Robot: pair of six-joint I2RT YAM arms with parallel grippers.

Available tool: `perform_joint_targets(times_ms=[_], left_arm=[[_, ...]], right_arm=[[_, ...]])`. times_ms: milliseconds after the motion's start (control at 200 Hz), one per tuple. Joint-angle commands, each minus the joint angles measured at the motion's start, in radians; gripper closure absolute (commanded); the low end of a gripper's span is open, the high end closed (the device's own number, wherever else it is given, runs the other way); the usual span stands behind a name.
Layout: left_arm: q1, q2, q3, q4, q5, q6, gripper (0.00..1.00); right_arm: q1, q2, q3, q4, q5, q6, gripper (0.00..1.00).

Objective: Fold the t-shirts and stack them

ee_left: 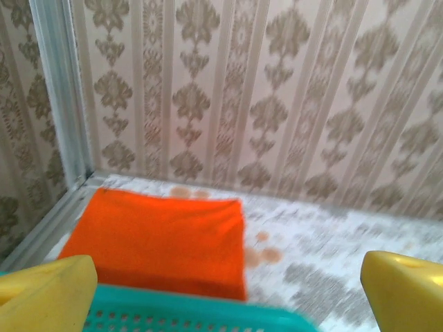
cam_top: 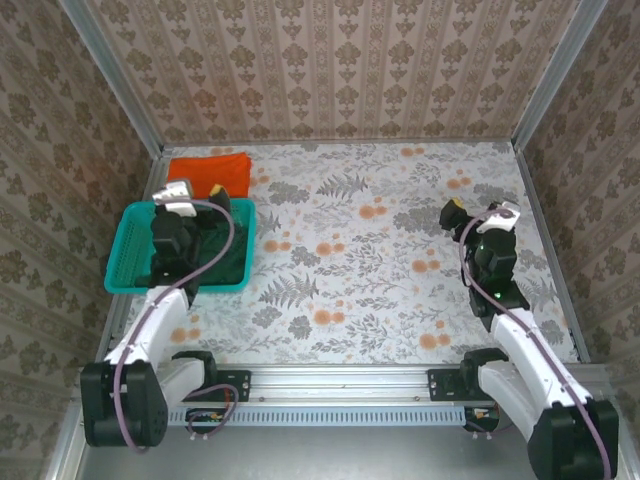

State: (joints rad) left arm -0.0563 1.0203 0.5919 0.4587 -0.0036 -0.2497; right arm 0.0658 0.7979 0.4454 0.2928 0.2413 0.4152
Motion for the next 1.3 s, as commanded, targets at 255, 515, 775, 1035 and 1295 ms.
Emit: perform_joint_targets(times_ms=[255,515,775,1035,1295], left_arm=[[0.062,-0.041,0.257,-0.615,0.057,-0.47,0.0],[-0.065,0.137,0.474,-1.348,-0.336,-0.375,0.0],[0.068,0.232,0.326,-1.135,-0.024,-0.479,0.06],[0.104,0.445,0.432,-1.055,0.021,-0.48,0.08],[0.117,0.577,0.527,-0.999,0.032,-0.46,0.09]], right_arm=[[-0.026,0.252,0.102,0.008,-0.668,0.363,0.0],[0.531,0.565,0.39,-0.371,-0.405,0.073,0.02],[0.635,0.574,0.285,-0.202,-0.241,-0.001,0.02],[0.635,0.546,0.233,-0.121,-0.253,0.004,0.01],[0.635,0.55,0.227,-0.105,-0.262,0.002,0.01]])
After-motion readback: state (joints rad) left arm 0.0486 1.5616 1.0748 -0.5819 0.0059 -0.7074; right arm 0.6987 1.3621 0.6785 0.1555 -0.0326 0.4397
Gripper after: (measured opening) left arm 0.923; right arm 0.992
